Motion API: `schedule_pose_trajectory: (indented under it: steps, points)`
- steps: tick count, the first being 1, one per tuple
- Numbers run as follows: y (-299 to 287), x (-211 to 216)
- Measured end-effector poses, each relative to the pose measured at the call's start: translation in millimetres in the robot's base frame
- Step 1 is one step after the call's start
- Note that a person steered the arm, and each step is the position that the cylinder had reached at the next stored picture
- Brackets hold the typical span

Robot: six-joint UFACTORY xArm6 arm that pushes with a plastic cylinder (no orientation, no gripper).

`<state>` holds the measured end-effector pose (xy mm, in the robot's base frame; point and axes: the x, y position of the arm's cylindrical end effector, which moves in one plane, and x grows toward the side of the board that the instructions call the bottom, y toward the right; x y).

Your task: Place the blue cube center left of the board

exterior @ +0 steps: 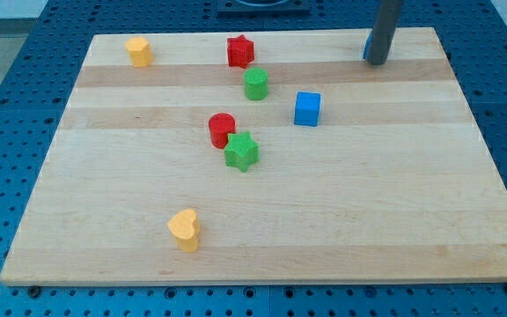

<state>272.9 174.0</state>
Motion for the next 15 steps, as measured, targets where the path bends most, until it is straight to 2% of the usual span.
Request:
schedule_pose_trajectory:
  steps: [3,4,5,6,7,9,10,11,13,14,15]
  points:
    - [-90,36]
    - [-44,47]
    - [-30,84]
    - [-59,109]
    - [-115,112]
    - [-203,98]
    - [-206,75]
    - [-262,83]
    - [-265,115]
    - [-291,131]
    - [-366,133]
